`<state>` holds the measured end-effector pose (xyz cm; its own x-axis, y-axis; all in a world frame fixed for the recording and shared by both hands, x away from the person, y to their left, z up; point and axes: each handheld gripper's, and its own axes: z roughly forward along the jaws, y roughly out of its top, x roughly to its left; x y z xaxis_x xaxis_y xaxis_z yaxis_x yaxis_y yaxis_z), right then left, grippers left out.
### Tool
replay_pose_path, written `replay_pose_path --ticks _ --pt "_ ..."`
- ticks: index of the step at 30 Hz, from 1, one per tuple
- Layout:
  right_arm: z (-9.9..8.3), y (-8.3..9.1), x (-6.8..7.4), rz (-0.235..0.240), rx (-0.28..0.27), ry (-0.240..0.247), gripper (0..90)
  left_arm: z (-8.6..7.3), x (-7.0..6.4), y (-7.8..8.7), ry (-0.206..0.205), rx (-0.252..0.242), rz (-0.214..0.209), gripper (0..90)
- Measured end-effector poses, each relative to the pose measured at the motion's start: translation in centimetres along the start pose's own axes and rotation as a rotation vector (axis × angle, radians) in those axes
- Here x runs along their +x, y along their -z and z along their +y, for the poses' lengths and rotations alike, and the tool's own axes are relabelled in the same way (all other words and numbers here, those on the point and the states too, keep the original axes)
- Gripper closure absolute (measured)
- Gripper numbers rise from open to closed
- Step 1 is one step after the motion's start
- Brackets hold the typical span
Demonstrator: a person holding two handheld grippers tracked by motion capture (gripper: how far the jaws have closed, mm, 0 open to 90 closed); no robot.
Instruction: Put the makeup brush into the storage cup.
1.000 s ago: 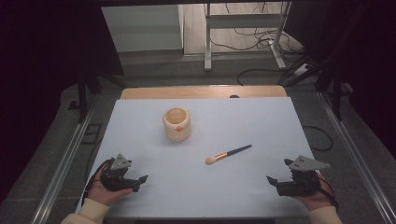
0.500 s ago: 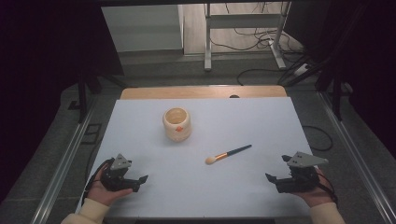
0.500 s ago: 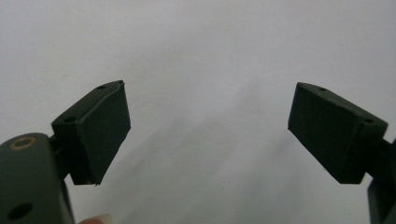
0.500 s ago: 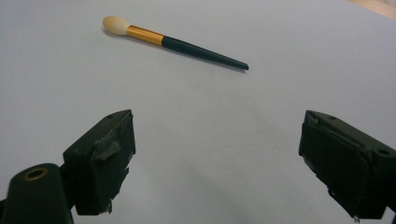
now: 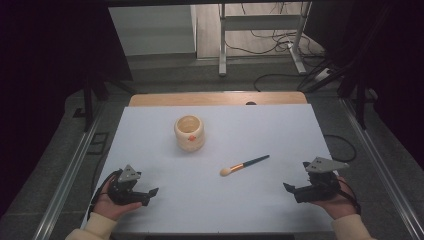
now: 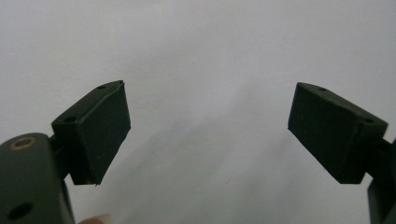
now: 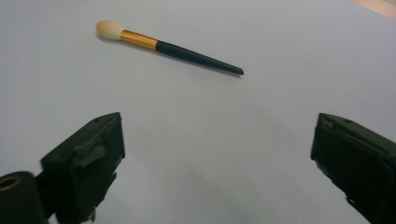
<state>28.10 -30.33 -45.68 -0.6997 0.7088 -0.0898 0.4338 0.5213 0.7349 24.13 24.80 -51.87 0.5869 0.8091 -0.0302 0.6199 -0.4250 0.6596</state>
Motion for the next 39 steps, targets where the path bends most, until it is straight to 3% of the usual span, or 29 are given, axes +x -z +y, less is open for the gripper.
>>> replay_pose_path --ticks 2,5,8,13,18,20,21,27,32,35,39 --pt "0.2 -0.1 -0.1 0.001 0.011 -0.010 0.8 0.0 0.0 0.0 0.001 0.000 -0.001 13.5" --pt "0.4 -0.4 -0.2 0.074 0.039 -0.008 1.4 0.0 0.0 0.0 0.002 0.000 -0.001 13.5" --pt "0.5 -0.5 0.0 0.096 0.046 -0.020 4.6 0.0 -0.1 0.0 0.007 -0.005 -0.001 13.5" --pt "0.7 -0.3 -0.4 0.080 0.010 -0.056 4.1 0.0 -0.1 0.0 0.006 -0.003 -0.001 13.5" --pt "0.9 -0.3 -0.5 0.059 0.009 -0.068 0.0 0.0 -0.1 0.0 0.005 -0.002 -0.001 13.5" --pt "1.3 -0.4 -0.3 0.002 0.012 -0.080 0.0 0.0 -0.1 0.0 0.004 -0.001 -0.001 13.5" --pt "1.3 -0.4 -0.3 0.002 0.012 -0.080 0.0 0.0 -0.1 0.0 0.005 -0.002 -0.001 13.5" --pt "1.9 -0.5 0.0 -0.007 0.008 -0.047 0.0 0.0 -0.1 0.0 0.003 -0.002 -0.002 13.5" --pt "2.1 -0.6 0.0 0.023 0.022 0.024 1.4 0.0 -0.1 -0.1 0.003 -0.001 -0.002 13.5" --pt "2.5 -0.9 0.2 0.024 0.065 0.082 5.3 0.0 -0.1 -0.1 0.003 0.001 -0.003 13.5" --pt "3.0 -1.3 0.2 0.040 0.082 0.117 6.2 0.0 0.0 -0.1 -0.001 0.003 -0.004 13.4"
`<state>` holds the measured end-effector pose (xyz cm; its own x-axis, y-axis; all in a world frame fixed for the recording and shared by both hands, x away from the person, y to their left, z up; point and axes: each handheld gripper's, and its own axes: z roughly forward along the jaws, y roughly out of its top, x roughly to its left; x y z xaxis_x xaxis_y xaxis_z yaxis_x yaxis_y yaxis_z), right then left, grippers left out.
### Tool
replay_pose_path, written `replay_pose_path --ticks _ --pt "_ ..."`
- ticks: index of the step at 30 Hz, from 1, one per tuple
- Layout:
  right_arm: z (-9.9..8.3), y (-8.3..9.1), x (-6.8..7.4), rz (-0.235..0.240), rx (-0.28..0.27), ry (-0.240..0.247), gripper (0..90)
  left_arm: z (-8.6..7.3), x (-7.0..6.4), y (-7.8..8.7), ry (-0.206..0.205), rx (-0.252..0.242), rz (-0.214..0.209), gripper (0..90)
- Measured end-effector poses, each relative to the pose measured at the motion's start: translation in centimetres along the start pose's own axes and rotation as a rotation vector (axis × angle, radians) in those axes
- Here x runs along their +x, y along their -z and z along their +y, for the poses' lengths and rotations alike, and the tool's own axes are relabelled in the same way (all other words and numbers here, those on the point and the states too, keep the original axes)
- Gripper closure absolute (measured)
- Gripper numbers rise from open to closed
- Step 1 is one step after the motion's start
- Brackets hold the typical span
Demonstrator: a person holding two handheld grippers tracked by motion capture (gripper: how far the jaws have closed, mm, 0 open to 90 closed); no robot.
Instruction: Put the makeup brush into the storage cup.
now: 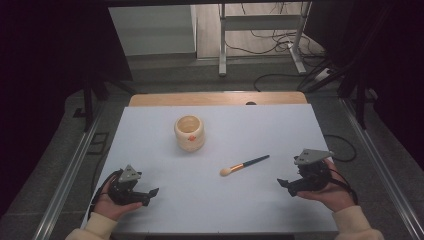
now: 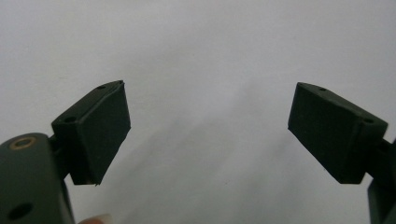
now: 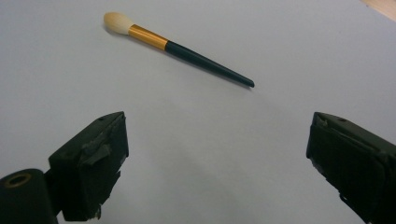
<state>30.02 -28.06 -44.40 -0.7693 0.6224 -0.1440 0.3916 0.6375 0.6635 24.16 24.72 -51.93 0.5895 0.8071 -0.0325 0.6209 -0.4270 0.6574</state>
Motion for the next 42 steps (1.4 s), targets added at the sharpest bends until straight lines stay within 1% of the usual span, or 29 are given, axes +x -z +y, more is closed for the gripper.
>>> replay_pose_path --ticks 6,12,14,20,23,25,27,37,42 --pt "1.6 -0.6 -0.3 0.005 0.004 0.064 6.3 0.0 0.0 0.0 -0.003 0.000 -0.002 13.4" --pt "3.0 -0.9 -0.9 0.014 0.005 0.114 6.7 0.0 0.0 0.0 -0.013 0.004 -0.004 13.4" --pt "3.3 -0.9 -1.1 0.021 0.009 0.120 7.4 0.0 0.0 0.0 -0.014 0.005 -0.004 13.4" --pt "4.2 -1.1 -1.8 0.051 0.012 0.161 8.6 0.0 0.0 0.0 -0.019 0.010 -0.004 13.4" --pt "4.9 -1.5 -2.1 0.073 0.018 0.189 9.2 0.0 0.0 -0.1 -0.016 0.011 -0.006 13.4" --pt "5.0 -1.7 -2.1 0.076 0.015 0.195 9.4 0.0 0.0 -0.1 -0.017 0.012 -0.007 13.4" --pt "5.3 -2.0 -2.3 0.084 0.028 0.202 9.6 0.0 0.0 -0.1 -0.014 0.012 -0.008 13.4" --pt "5.9 -3.0 -2.6 0.114 0.045 0.220 10.6 0.0 0.0 -0.1 -0.016 0.012 -0.013 13.3" --pt "6.0 -3.5 -2.8 0.133 0.051 0.244 10.9 0.0 0.0 -0.1 -0.016 0.012 -0.014 13.3"
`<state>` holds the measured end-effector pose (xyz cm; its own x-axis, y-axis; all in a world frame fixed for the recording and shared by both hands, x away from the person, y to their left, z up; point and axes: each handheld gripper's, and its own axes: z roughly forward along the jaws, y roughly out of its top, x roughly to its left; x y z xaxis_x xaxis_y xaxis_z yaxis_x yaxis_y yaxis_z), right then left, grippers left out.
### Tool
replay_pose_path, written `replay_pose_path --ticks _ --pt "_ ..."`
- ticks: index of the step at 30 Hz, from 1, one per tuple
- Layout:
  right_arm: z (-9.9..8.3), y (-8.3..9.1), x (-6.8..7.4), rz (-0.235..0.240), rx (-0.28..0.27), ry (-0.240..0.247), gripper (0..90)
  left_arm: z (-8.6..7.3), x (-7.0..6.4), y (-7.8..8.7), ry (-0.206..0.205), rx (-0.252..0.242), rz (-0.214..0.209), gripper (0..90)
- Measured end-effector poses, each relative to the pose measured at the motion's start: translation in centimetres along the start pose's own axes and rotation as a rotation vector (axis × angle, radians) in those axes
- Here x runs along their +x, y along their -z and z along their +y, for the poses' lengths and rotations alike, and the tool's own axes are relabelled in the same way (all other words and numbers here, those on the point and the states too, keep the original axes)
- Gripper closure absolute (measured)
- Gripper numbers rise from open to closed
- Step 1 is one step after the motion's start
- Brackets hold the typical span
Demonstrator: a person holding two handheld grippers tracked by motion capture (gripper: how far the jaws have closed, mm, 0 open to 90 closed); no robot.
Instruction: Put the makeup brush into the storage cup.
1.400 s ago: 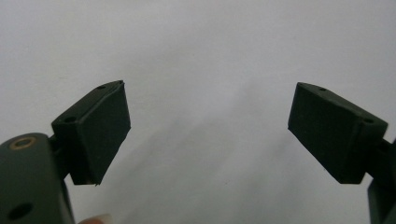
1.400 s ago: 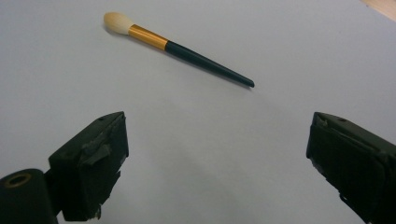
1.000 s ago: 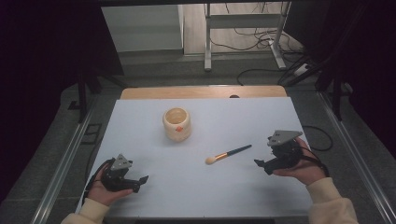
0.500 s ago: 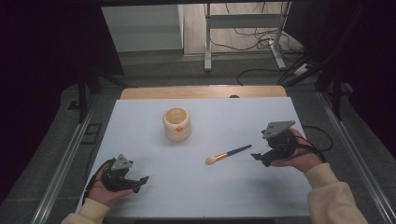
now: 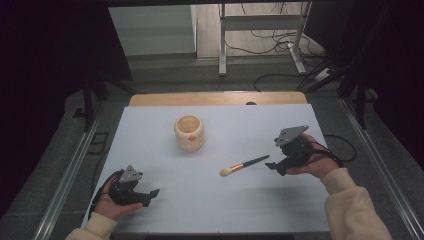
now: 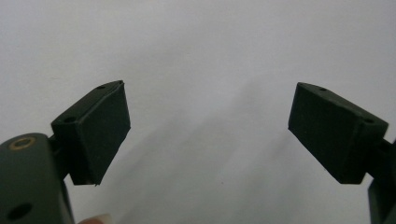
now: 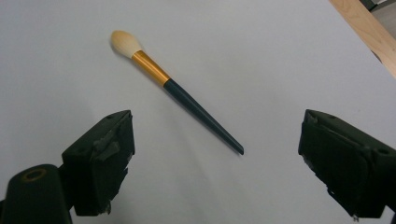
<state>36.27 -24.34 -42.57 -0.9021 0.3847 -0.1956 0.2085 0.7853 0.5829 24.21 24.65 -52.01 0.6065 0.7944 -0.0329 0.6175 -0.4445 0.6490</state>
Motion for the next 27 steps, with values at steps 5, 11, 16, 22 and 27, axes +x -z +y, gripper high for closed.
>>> replay_pose_path --ticks 5,11,16,22,27 --pt "0.3 -0.4 -0.4 0.009 0.008 0.020 11.3 0.0 0.0 0.0 -0.001 0.001 -0.001 13.3" --pt "0.8 -1.1 -0.9 0.030 0.012 0.035 11.7 0.0 0.0 -0.1 -0.001 0.002 -0.004 13.3" --pt "1.2 -1.9 -1.2 0.061 0.024 0.067 11.6 0.0 0.0 -0.1 -0.002 0.003 -0.004 13.3" --pt "1.6 -2.7 -1.7 0.089 0.032 0.077 11.9 0.0 -0.1 -0.1 -0.002 0.001 -0.006 13.3" --pt "2.0 -3.3 -1.8 0.106 0.039 0.092 12.1 0.0 -0.1 -0.1 -0.005 0.001 -0.008 13.3"
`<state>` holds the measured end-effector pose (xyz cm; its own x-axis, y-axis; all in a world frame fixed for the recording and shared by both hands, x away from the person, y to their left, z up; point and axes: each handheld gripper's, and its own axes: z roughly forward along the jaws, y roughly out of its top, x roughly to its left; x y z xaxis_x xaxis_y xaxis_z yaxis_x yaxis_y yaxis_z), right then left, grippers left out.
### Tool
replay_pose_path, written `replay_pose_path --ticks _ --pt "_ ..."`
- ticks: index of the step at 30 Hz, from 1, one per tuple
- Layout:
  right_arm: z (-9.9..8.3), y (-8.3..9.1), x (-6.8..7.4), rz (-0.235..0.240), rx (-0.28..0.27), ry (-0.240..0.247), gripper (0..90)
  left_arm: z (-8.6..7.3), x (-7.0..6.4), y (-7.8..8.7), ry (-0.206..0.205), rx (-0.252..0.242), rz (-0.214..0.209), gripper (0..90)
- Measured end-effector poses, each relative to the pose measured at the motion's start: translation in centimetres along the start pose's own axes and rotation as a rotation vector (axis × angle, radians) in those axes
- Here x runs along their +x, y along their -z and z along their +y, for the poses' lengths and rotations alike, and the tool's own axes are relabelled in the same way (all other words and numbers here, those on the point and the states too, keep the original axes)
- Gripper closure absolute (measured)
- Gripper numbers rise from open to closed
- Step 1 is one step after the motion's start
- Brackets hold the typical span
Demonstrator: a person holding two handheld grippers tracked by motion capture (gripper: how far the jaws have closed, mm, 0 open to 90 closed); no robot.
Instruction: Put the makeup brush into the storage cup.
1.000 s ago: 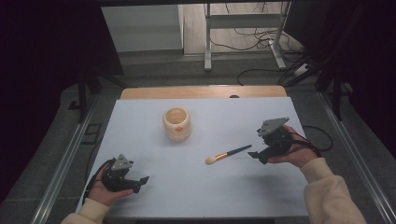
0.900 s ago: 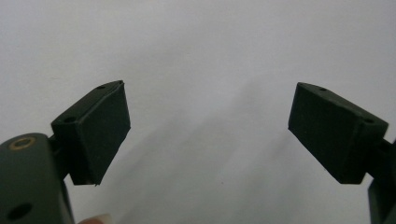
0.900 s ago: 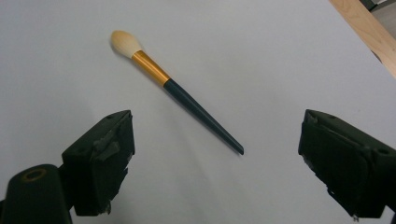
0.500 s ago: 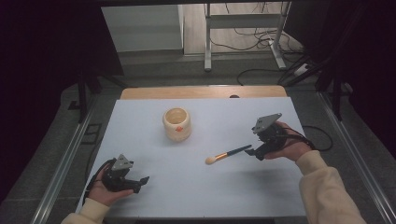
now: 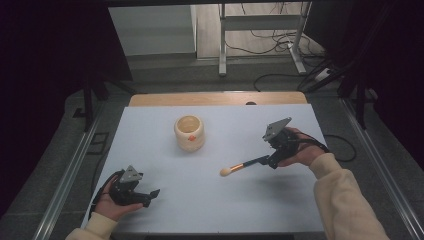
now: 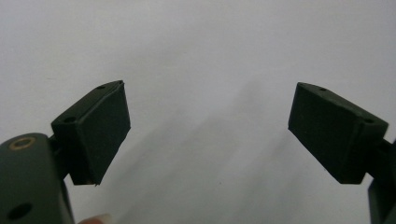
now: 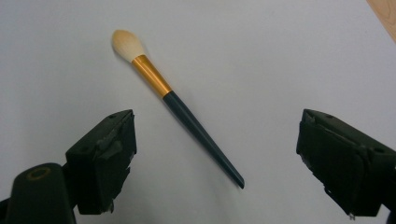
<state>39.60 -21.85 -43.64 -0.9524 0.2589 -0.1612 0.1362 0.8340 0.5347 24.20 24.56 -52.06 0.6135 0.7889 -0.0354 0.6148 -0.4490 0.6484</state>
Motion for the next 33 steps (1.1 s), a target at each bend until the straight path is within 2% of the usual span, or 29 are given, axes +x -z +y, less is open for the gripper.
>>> replay_pose_path --ticks 13,17,18,26,33 --pt "0.2 -1.4 -0.4 0.058 0.015 0.028 13.3 0.0 0.0 0.0 -0.003 0.002 -0.002 13.3" --pt "0.6 -1.7 -0.3 0.067 0.027 0.051 13.6 0.0 0.0 0.0 -0.003 0.003 -0.003 13.3" --pt "0.8 -1.9 -0.3 0.071 0.028 0.074 14.1 0.0 0.0 0.0 -0.003 0.003 -0.003 13.3" --pt "1.7 -2.5 -0.2 0.089 0.047 0.146 15.7 0.0 0.0 0.0 -0.005 0.003 -0.003 13.3" --pt "2.5 -3.0 -0.2 0.111 0.060 0.186 17.5 0.0 0.0 0.0 -0.008 0.003 -0.005 13.3"
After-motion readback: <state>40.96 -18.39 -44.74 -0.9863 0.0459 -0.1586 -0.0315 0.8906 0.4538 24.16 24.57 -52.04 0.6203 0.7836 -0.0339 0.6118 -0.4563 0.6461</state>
